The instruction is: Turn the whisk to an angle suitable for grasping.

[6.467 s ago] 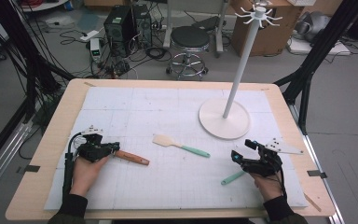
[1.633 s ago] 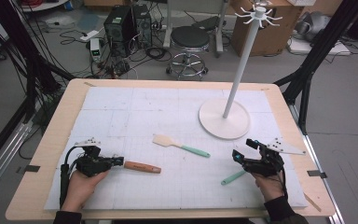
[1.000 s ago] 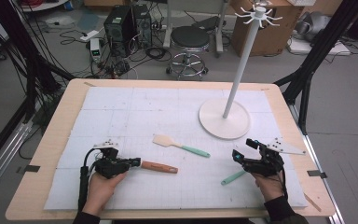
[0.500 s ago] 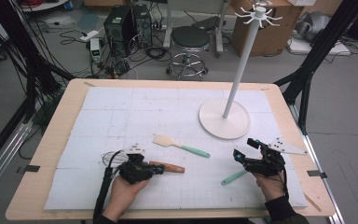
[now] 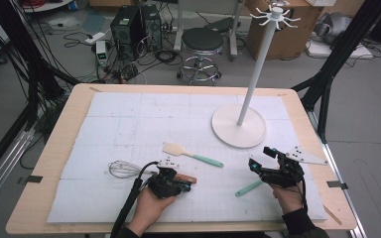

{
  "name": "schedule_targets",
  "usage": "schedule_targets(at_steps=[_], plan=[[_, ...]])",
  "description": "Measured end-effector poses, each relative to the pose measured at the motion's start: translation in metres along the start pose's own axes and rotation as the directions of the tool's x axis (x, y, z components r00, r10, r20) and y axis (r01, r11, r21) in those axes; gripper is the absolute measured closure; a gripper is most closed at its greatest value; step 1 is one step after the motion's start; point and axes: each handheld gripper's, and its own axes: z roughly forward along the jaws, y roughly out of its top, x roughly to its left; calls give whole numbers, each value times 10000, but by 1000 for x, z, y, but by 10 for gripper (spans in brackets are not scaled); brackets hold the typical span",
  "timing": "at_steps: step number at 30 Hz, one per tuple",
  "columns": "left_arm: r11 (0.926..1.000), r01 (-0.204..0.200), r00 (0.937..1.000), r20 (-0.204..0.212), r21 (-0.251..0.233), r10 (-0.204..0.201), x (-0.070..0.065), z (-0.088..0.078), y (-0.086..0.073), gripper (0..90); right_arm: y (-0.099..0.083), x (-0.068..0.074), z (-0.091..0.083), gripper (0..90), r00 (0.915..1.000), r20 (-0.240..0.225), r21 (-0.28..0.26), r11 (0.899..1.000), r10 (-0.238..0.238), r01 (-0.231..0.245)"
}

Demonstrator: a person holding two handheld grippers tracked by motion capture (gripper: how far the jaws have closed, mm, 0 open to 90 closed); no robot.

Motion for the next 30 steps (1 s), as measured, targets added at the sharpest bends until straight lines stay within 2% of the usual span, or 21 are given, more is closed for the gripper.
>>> schedule_targets(at_steps=[3, 7, 11, 12, 15, 20, 25, 30], plan=[[9999, 114, 9999, 73, -51, -114, 1, 1, 1, 897, 0, 0, 0, 145, 10000, 2, 24, 10000, 5, -5], [10000, -6, 10000, 28, 13, 6, 0, 2, 3, 896, 0, 1, 0, 145, 10000, 8, 17, 10000, -43, 43], [9997, 38, 9996, 288, -258, -31, -1, 2, 3, 893, 0, 0, 0, 145, 10000, 21, -1, 10000, -21, 21], [9990, 90, 9993, 368, -447, -73, 0, 2, 4, 890, 0, 0, 0, 145, 10000, 7, 19, 10000, -27, 27], [9963, 417, 9974, 611, -747, -371, 7, 1, 7, 890, 0, 1, 0, 145, 10000, 10, 21, 10000, -66, 66], [9975, 400, 9985, 400, -584, -377, 5, 6, 13, 892, 0, 1, 0, 145, 10000, 29, 38, 10000, -71, 71], [9979, 638, 9964, 567, -104, -631, 4, 7, 15, 897, 0, 0, 0, 145, 9999, 48, 24, 9999, -136, 136], [9977, 679, 9957, 625, 4, -678, 3, 8, 15, 897, -1, 2, 0, 146, 9999, 47, 45, 9999, -148, 148]])
